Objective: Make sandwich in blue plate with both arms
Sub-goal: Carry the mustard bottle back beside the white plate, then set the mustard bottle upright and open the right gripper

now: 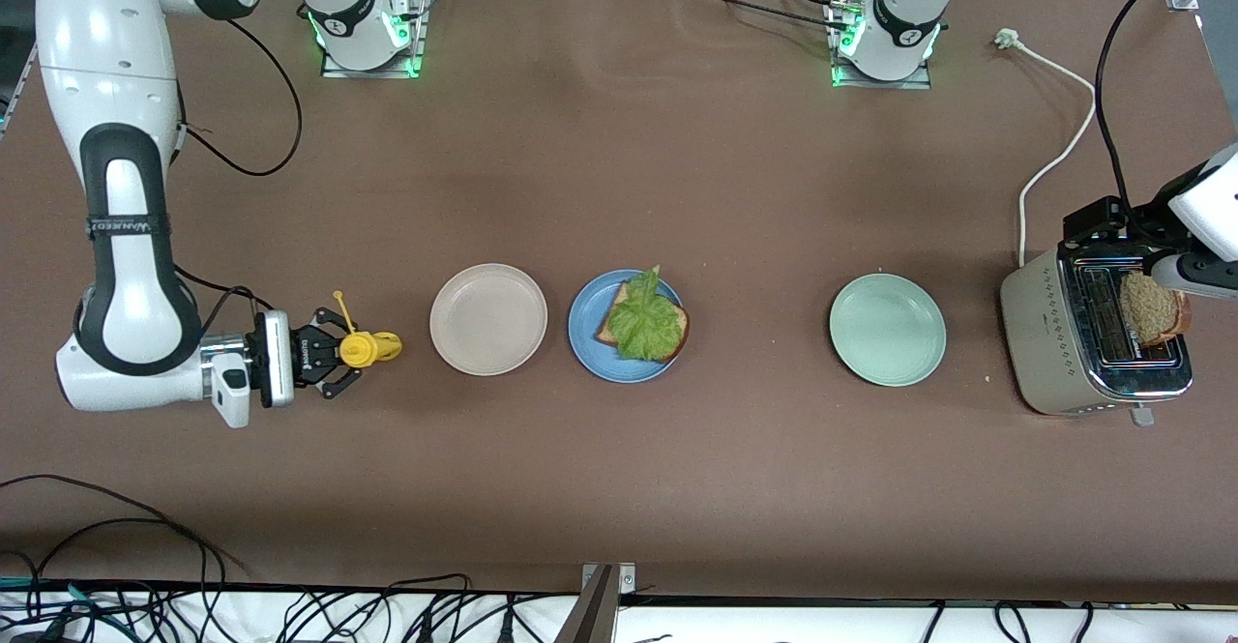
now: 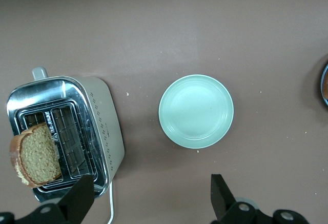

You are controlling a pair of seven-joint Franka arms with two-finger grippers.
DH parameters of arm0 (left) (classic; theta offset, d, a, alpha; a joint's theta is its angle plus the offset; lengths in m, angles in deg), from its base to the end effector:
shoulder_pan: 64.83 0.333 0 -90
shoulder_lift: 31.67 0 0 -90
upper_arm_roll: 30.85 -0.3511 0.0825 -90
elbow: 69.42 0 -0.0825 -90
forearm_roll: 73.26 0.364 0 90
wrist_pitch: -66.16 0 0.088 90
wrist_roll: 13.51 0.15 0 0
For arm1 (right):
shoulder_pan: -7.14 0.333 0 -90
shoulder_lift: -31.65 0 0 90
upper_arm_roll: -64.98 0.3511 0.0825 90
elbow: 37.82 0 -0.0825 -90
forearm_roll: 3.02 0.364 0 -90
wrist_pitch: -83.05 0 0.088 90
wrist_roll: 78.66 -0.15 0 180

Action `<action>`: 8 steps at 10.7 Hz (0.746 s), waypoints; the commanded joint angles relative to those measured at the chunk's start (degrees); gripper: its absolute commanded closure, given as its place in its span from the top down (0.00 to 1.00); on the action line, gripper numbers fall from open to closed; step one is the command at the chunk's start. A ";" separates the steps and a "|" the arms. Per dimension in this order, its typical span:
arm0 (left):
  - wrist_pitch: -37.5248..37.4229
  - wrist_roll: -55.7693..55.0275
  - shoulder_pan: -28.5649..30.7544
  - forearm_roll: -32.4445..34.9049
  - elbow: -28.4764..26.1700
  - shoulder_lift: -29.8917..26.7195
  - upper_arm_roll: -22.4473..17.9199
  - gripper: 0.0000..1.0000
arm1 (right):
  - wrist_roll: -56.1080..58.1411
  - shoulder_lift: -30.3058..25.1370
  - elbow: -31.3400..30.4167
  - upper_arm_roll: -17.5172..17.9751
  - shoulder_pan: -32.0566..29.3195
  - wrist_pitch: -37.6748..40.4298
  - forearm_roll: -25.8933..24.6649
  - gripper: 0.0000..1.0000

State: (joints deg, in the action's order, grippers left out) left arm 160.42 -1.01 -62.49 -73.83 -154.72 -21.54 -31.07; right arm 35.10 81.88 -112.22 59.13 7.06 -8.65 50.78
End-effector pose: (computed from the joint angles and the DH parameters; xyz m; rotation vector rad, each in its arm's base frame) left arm 0.5975 0.0251 0.5600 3.1180 -0.2699 -0.0298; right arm 0.7017 0.0639 0.2239 -1.5659 -1.5761 -0.5310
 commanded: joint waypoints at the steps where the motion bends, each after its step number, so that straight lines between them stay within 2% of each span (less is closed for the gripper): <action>1: -1.10 0.24 0.12 0.66 1.81 0.60 -0.14 1.00 | 10.40 4.51 0.57 3.56 -5.36 2.49 1.39 0.00; 5: -1.10 0.24 0.12 0.66 1.81 0.60 -0.14 1.00 | 14.02 5.76 1.45 4.01 -5.81 1.62 1.92 0.00; 7: -1.10 0.24 0.12 0.66 1.81 0.68 -0.14 1.00 | 18.93 8.03 1.45 4.19 -5.72 -0.04 5.60 0.00; 8: -1.10 0.24 0.12 0.66 1.81 0.68 -0.14 1.00 | 19.74 8.22 1.45 4.19 -5.72 -1.01 5.61 0.00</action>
State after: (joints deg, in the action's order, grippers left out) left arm 160.41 -1.01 -62.43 -73.83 -154.67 -21.52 -31.21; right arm 51.34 88.18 -111.71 62.50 2.03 -8.22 54.07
